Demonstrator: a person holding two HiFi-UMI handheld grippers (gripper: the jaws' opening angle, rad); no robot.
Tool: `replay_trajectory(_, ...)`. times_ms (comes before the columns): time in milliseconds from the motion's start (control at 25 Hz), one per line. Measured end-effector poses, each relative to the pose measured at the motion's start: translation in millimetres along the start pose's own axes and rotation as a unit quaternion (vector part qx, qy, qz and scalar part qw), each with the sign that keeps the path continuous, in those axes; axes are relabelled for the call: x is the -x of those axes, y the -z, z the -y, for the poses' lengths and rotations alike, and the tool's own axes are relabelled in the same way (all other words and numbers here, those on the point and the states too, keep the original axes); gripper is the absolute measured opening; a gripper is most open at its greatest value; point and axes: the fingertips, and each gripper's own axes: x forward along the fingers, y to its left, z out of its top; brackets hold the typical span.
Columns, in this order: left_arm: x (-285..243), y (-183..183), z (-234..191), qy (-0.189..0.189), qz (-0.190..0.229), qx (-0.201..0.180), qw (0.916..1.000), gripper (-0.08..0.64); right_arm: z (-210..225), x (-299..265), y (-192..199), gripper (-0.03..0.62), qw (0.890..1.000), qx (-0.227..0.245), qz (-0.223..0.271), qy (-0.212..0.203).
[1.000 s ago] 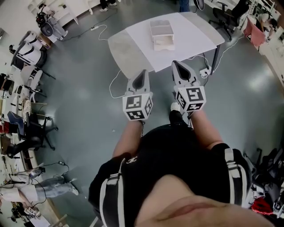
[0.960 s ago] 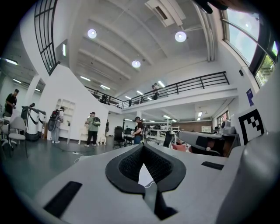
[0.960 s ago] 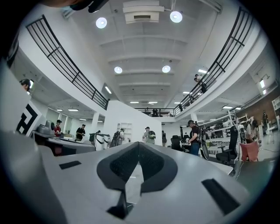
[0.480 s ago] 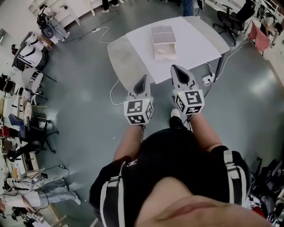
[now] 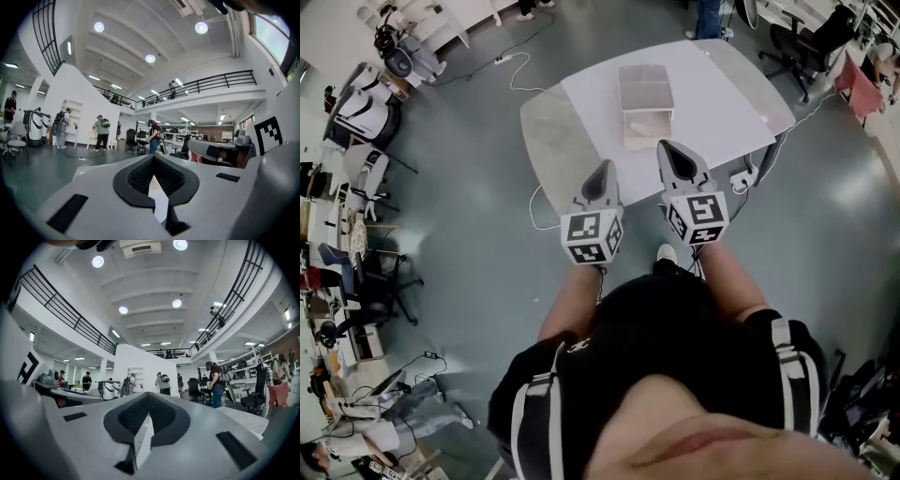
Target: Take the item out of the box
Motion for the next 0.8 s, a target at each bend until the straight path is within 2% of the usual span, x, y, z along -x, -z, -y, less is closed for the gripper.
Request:
replay_trajectory(280, -111, -12, -7, -0.01, -0.009, 0.007, 0.9999, 0.012, 76, -79, 8, 0.012, 1.0, -0.001, -0.014, -0.02)
replay_trajectory(520, -200, -34, -7, -0.035, 0.006, 0.011, 0.9993, 0.012, 152, -135, 14, 0.012, 0.999, 0.0, -0.026, -0.041)
replay_trajectory(640, -226, -42, -14, -0.044, 0.008, 0.022, 0.9988, 0.012, 169, -161, 15, 0.012, 0.998, -0.001, -0.033, -0.053)
replay_trajectory(800, -244, -48, -45, -0.046, 0.002, 0.028, 0.9985, 0.012, 164, -195, 20, 0.012, 0.997, -0.005, -0.045, -0.057)
